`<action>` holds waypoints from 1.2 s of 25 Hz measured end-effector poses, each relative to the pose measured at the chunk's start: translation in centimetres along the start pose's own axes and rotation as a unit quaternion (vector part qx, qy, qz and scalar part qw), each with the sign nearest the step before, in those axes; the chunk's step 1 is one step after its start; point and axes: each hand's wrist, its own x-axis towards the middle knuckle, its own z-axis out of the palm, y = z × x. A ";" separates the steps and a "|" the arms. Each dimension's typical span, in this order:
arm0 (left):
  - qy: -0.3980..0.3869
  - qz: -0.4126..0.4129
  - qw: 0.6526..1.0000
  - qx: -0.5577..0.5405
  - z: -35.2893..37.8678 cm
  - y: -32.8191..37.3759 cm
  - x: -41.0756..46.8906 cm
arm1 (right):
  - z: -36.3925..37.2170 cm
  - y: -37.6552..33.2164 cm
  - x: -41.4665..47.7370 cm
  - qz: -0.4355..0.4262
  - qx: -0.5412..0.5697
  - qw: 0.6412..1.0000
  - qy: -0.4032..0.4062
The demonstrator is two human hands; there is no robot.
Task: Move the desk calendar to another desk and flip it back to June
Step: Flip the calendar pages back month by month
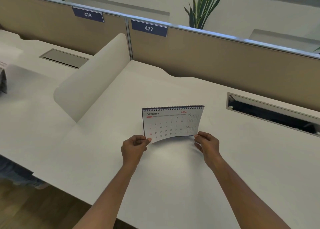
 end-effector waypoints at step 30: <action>-0.078 -0.057 0.984 -0.148 -1.2 0.7 -0.6 | -2.3 -1.1 -1.6 0.016 0.125 0.989 -0.075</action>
